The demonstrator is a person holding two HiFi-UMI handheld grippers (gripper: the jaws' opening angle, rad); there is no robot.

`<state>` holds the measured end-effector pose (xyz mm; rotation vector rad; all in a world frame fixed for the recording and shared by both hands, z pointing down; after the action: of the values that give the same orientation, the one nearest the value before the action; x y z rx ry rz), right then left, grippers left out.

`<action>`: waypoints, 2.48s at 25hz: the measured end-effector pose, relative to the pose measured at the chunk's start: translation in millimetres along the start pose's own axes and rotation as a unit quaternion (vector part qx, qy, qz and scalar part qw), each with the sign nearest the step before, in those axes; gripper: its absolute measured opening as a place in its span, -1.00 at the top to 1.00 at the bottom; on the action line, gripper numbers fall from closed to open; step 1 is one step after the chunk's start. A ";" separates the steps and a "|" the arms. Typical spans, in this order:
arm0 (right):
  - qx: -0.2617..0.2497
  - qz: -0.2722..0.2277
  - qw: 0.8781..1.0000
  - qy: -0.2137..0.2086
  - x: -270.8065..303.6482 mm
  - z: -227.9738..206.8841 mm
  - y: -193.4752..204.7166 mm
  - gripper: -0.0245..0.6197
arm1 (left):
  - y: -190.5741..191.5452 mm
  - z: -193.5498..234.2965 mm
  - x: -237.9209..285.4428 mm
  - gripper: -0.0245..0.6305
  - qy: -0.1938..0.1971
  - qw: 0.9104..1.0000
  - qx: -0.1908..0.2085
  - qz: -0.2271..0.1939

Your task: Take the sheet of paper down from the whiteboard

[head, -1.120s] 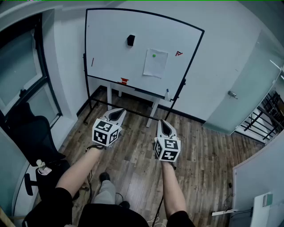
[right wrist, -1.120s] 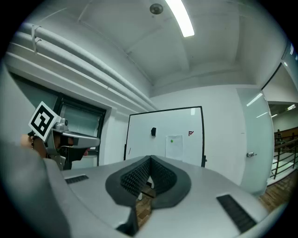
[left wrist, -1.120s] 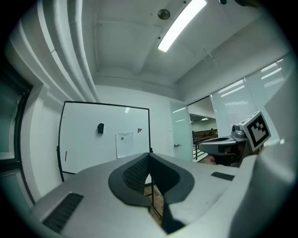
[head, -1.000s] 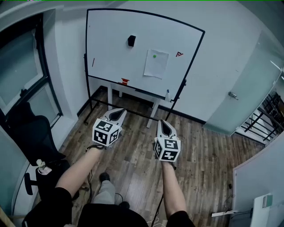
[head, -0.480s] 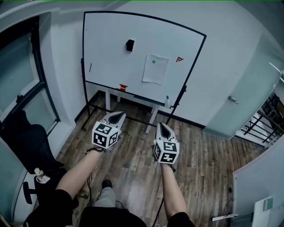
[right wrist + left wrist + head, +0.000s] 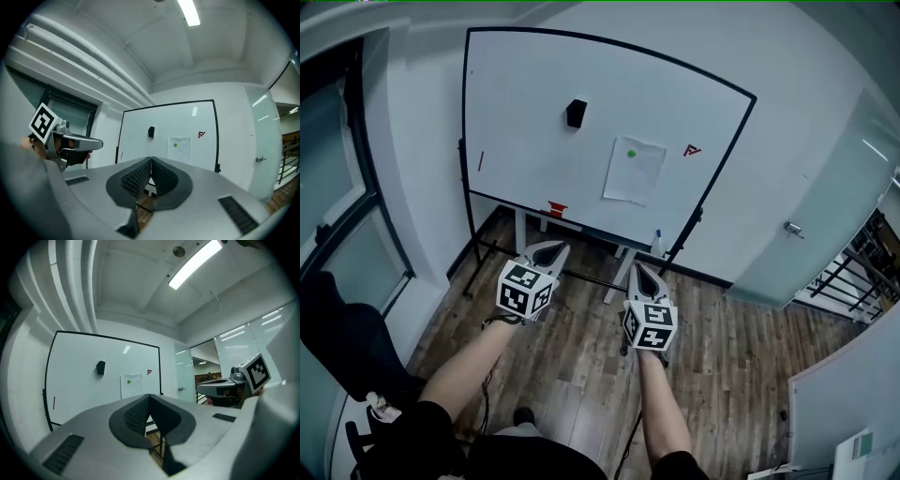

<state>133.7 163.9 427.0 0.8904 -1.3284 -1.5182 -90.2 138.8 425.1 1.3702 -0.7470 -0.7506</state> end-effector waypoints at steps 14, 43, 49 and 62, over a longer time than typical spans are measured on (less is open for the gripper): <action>0.045 0.009 0.998 0.034 106.0 -1.6 10.7 0.85 | -4.6 106.8 68.0 0.86 0.004 0.999 -0.047 -0.009; 0.046 0.017 0.998 -0.029 333.8 -170.6 17.1 0.85 | -23.1 162.5 331.5 0.86 -0.021 0.999 -0.027 0.032; 0.045 0.021 0.997 -0.051 362.4 -180.6 21.8 0.85 | -18.8 164.5 368.3 0.86 -0.018 0.999 -0.026 0.043; 0.039 0.030 0.999 -0.016 438.5 -187.8 21.7 0.85 | -18.6 221.0 438.8 0.86 0.014 0.998 -0.033 0.044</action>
<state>165.6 -312.4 436.5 0.8714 -1.4336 -1.4480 -24.3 -348.4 431.5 1.2782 -0.7496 -0.6784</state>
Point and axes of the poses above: the fingertips, and each gripper's own axes: x forward along the fingers, z to its left, y out of its underside, the point moved 7 cm from there along -x, backward along the fingers, and after that the axes turned 4 degrees about -x, right-handed, at the moved point
